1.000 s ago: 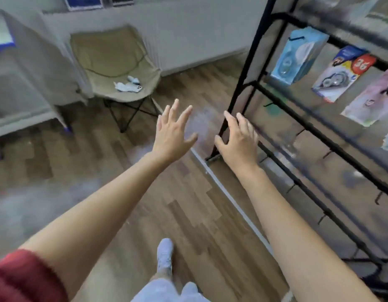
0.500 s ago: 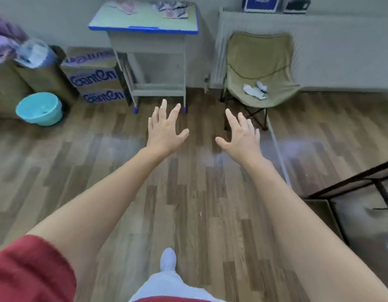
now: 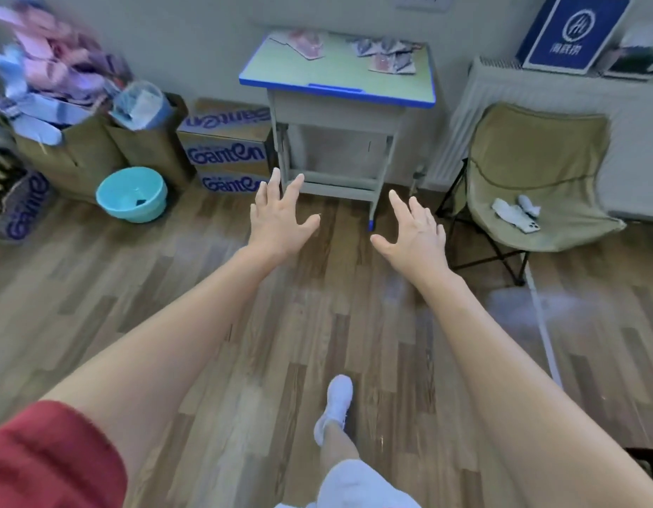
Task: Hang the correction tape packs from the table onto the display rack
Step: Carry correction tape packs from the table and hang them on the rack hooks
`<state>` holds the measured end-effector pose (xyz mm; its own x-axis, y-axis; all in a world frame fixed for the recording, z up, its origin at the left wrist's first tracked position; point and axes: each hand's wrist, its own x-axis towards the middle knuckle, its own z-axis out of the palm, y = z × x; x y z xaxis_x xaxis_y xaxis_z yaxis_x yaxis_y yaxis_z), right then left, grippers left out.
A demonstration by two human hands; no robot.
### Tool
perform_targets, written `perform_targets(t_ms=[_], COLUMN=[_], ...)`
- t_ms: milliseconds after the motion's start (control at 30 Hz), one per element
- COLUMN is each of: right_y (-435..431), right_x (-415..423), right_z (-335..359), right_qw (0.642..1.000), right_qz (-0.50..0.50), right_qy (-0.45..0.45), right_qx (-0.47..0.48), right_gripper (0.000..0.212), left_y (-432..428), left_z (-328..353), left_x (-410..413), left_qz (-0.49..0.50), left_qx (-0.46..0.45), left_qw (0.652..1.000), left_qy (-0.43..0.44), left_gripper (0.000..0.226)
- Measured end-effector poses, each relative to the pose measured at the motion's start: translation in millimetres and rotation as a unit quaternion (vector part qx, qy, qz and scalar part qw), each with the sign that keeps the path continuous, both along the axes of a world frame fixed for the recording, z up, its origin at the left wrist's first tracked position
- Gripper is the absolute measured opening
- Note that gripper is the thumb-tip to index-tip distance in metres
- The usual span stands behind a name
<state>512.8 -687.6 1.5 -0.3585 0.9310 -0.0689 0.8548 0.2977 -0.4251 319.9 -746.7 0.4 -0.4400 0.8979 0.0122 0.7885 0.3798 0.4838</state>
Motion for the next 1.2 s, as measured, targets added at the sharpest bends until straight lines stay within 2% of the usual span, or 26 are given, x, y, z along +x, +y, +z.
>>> perform_targets(t_ms=[167, 467, 867, 1200], right_y=[103.8, 274.5, 508.2, 655.8], right_x=[-48.3, -142.3, -278.7, -338.0], right_z=[2.5, 14.3, 16.9, -1.3], right_qw=[1.0, 1.0, 0.999, 0.997], right_qz=[-0.002, 0.009, -0.034, -0.073], right_qy=[0.01, 0.015, -0.003, -0.003], right_qx=[0.02, 0.025, 0.029, 0.007], right_gripper=[0.073, 0.072, 0.073, 0.073], left_y=[97.6, 256.1, 507.6, 667.2], left_z=[3.4, 14.8, 8.2, -6.7], left_x=[-48.5, -136.8, -283.6, -336.4], left_qz=[0.004, 0.02, -0.021, -0.057], left_qx=[0.0, 0.008, 0.006, -0.018], left_qw=[1.0, 0.998, 0.999, 0.997], left_qy=[0.008, -0.064, -0.048, -0.05], left_gripper=[0.069, 0.067, 0.069, 0.066])
